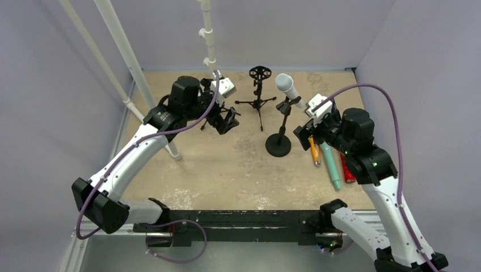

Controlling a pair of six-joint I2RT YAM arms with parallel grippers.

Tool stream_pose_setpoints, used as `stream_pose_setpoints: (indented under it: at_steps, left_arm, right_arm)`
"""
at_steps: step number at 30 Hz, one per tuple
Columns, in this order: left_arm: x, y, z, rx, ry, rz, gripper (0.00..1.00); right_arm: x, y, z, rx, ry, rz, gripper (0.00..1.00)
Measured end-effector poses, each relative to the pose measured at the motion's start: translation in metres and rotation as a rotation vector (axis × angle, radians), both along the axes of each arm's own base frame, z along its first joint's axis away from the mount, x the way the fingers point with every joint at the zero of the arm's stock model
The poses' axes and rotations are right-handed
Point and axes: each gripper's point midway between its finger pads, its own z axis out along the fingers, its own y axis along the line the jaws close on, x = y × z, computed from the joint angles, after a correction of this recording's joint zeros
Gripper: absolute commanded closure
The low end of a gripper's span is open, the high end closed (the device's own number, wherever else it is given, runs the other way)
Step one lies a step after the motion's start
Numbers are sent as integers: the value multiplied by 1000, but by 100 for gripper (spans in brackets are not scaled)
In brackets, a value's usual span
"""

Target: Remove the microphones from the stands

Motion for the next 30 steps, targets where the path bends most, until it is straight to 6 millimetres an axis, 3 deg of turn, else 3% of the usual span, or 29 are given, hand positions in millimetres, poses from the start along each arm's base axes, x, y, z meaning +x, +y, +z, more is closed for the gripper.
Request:
stream_pose_setpoints:
  at_steps: [5,10,14,21,30]
  left_arm:
    - [-6,-3,-1,10,-2,-39,0]
    - [-18,-13,-3,30,-15,-101,0]
    - [-26,-19,-5,41,-15,-136,0]
    - [-28,-20,-5,55,-26,-152,0]
    - [-28,-21,-1,57,-46,-160,0]
  right_arm:
    - [-11,-6,34,-15,-61,13,8]
    - [-1,-2,55,-19,-91,21,9]
    - [19,8,56,-34,-95,50,10]
    - [54,26,39,-60,-64,92,12]
    - [72,40,72,-16,-161,124,18]
